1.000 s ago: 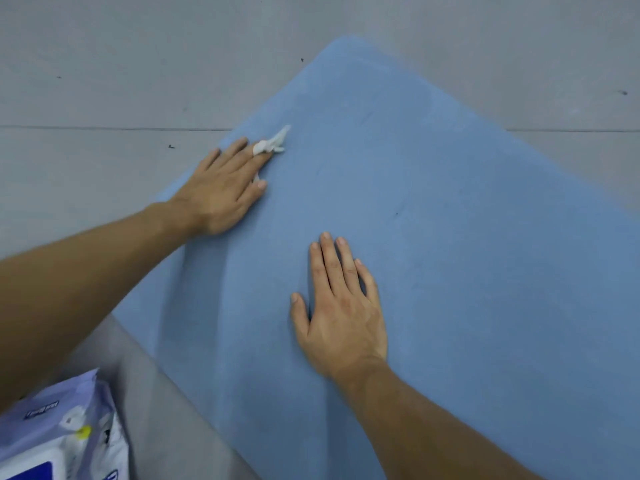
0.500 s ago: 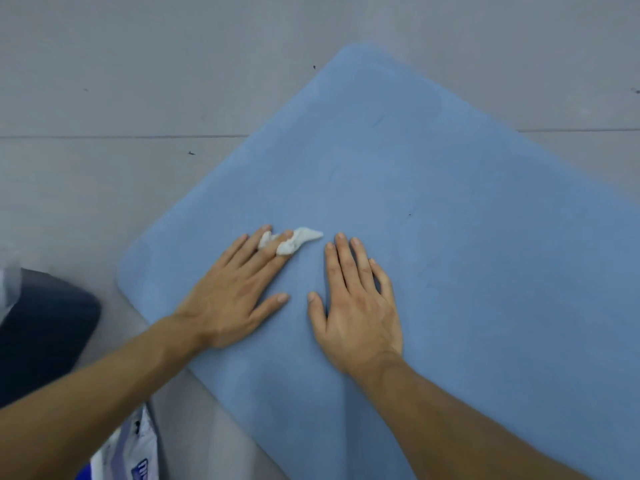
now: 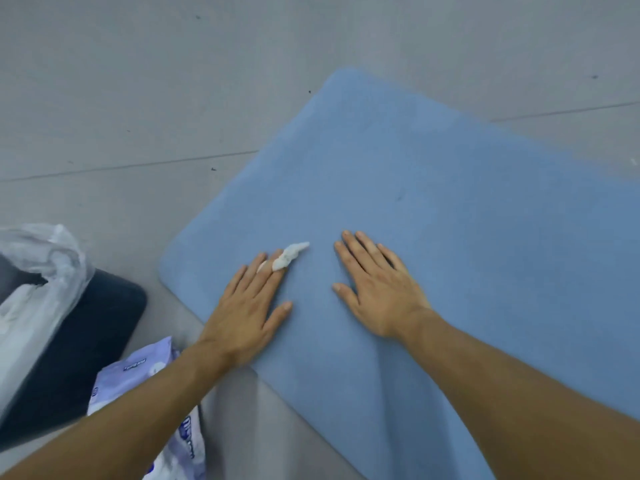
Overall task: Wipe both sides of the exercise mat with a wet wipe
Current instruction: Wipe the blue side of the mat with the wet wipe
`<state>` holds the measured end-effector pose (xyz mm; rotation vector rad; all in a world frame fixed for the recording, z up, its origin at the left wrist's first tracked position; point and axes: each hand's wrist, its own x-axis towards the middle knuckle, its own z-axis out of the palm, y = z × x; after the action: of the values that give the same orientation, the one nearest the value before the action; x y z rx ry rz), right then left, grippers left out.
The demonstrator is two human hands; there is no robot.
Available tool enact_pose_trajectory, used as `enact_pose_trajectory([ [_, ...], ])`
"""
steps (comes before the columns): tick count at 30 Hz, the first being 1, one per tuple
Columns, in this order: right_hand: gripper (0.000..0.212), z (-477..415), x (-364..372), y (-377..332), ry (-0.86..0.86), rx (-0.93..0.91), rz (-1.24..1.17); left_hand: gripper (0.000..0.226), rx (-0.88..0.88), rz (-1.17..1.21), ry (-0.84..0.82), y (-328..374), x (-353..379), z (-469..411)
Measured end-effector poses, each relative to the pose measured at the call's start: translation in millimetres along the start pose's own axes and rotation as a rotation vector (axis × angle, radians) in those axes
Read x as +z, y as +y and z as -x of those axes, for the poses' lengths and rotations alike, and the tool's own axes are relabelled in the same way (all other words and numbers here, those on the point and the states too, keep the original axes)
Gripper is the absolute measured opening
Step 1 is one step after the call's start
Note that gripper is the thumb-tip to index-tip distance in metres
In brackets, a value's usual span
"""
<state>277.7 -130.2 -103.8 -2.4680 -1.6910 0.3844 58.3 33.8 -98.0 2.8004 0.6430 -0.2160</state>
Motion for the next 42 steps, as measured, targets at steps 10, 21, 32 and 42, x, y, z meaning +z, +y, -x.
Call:
enact_pose_trajectory([
  [10, 0.07, 74, 15, 7, 0.087, 0.086, 0.025, 0.079, -0.013, -0.003, 0.005, 56, 20, 6],
  [21, 0.067, 146, 24, 12, 0.144, 0.125, 0.048, 0.068, 0.288, -0.116, -0.069, 77, 37, 74],
  [32, 0.069, 183, 26, 37, 0.136, 0.115, 0.078, 0.08, -0.069, 0.051, 0.012, 47, 25, 55],
  [42, 0.062, 183, 30, 36, 0.182, 0.127, 0.091, 0.075, 0.584, -0.169, -0.108, 176, 55, 109],
])
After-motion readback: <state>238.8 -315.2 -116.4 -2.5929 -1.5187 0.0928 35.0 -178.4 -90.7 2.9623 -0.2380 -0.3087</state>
